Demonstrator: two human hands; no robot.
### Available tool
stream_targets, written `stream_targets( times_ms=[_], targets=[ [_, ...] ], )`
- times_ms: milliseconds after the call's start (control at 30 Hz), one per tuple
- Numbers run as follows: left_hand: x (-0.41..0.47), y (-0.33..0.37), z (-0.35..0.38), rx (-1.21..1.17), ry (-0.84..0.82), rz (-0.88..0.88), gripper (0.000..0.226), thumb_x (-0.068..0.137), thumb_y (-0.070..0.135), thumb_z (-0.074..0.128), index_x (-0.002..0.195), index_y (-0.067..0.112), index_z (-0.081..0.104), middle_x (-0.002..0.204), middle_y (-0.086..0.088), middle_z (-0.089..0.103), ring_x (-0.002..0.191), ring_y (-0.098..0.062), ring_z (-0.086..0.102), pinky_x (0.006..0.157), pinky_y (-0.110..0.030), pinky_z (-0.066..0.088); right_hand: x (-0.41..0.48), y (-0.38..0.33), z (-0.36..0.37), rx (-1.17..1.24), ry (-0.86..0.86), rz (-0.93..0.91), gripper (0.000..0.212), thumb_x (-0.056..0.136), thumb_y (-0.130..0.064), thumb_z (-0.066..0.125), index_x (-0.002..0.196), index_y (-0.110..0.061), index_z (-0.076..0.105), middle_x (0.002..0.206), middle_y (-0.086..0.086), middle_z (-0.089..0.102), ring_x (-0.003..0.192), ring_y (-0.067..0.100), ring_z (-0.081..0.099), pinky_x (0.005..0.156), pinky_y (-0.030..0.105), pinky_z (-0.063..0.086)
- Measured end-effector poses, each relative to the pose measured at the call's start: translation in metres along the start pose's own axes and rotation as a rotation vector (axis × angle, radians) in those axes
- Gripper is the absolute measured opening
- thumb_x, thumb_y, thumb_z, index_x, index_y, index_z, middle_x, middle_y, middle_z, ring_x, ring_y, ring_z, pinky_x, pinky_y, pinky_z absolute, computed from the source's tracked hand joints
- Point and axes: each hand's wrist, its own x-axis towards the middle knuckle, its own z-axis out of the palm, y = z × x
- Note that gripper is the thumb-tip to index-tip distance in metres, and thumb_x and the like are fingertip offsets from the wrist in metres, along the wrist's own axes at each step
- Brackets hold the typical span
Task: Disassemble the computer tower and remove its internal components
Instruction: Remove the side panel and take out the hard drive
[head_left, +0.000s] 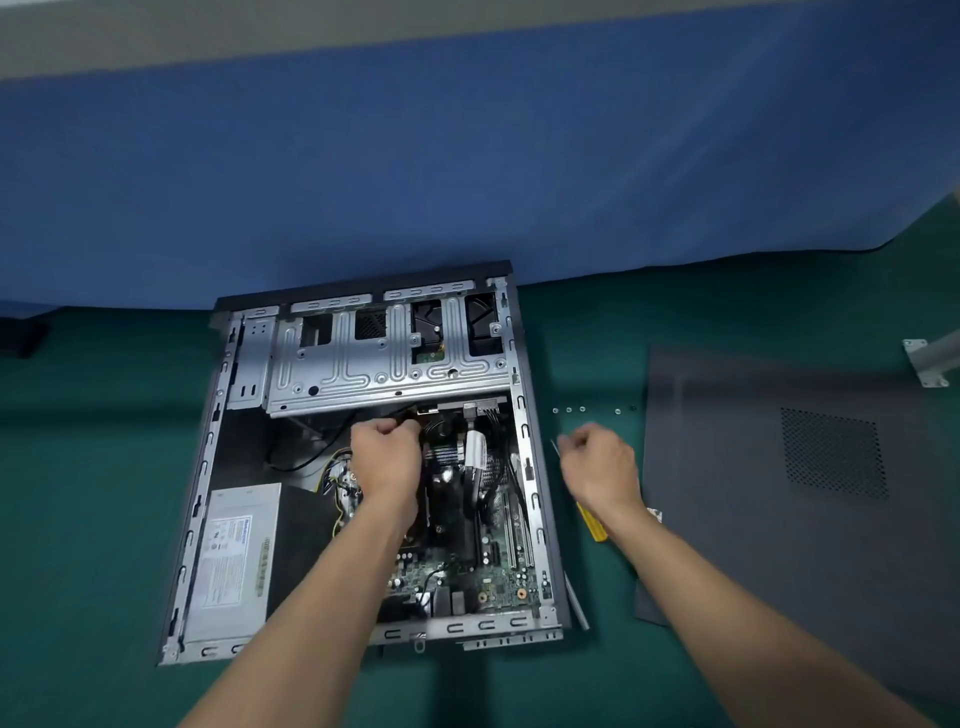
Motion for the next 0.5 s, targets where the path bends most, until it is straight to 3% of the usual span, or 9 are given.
stream_targets(
  times_ms=[100, 200, 300, 367, 433, 500],
  targets=[
    [0.005, 0.009, -0.001, -0.397, -0.244, -0.273, 0.004, 0.091, -0.004, 0.054, 0.095, -0.004, 0.055, 0.094, -0.019, 0.061, 0.081, -0.026, 0.059, 0.061, -0.027, 0.05, -0.005, -0.039, -0.004, 0.262, 0.031, -0.092, 0.035, 0.098, -0.047, 0.034, 0.097, -0.019, 0.054, 0.098, 0.001, 0.061, 0.096, 0.023, 0.055, 0.079, 0.036, 0.041],
    [0.005, 0.013, -0.002, -0.387, -0.439, -0.276, 0.008, 0.09, -0.003, 0.059, 0.097, -0.004, 0.055, 0.087, -0.017, 0.066, 0.072, -0.023, 0.066, 0.059, -0.028, 0.055, -0.017, -0.059, 0.013, 0.035, 0.116, -0.201, 0.045, 0.099, -0.051, 0.022, 0.115, -0.016, 0.046, 0.113, 0.005, 0.054, 0.101, 0.026, 0.052, 0.075, 0.035, 0.036],
    [0.011, 0.012, -0.001, -0.304, -0.518, -0.251, 0.033, 0.084, 0.001, 0.068, 0.111, -0.001, 0.049, 0.102, -0.016, 0.068, 0.099, -0.027, 0.067, 0.095, -0.038, 0.051, -0.02, -0.06, 0.028, -0.083, 0.136, -0.168, 0.046, 0.1, -0.048, 0.017, 0.116, -0.012, 0.04, 0.118, 0.013, 0.053, 0.106, 0.033, 0.052, 0.077, 0.04, 0.039],
    [0.015, 0.011, 0.002, -0.29, -0.521, -0.245, 0.048, 0.082, 0.001, 0.071, 0.122, -0.008, 0.047, 0.113, -0.019, 0.065, 0.111, -0.029, 0.062, 0.106, -0.044, 0.042, -0.016, -0.062, 0.028, -0.114, 0.154, -0.155, 0.045, 0.1, -0.047, 0.016, 0.114, -0.012, 0.041, 0.114, 0.014, 0.056, 0.104, 0.033, 0.053, 0.078, 0.042, 0.041],
    [0.019, 0.01, 0.003, -0.304, -0.511, -0.258, 0.052, 0.08, -0.002, 0.071, 0.126, -0.009, 0.046, 0.11, -0.018, 0.066, 0.109, -0.028, 0.062, 0.103, -0.042, 0.045, -0.014, -0.063, 0.029, -0.128, 0.171, -0.158, 0.044, 0.1, -0.046, 0.017, 0.114, -0.012, 0.041, 0.113, 0.014, 0.056, 0.103, 0.033, 0.054, 0.077, 0.043, 0.041],
    [0.023, 0.01, 0.001, -0.306, -0.558, -0.278, 0.037, 0.079, -0.004, 0.07, 0.113, -0.007, 0.054, 0.097, -0.016, 0.067, 0.099, -0.028, 0.064, 0.09, -0.037, 0.053, -0.015, -0.063, 0.029, -0.131, 0.173, -0.168, 0.043, 0.1, -0.046, 0.017, 0.113, -0.012, 0.041, 0.112, 0.014, 0.057, 0.102, 0.033, 0.054, 0.076, 0.042, 0.04]
  ],
)
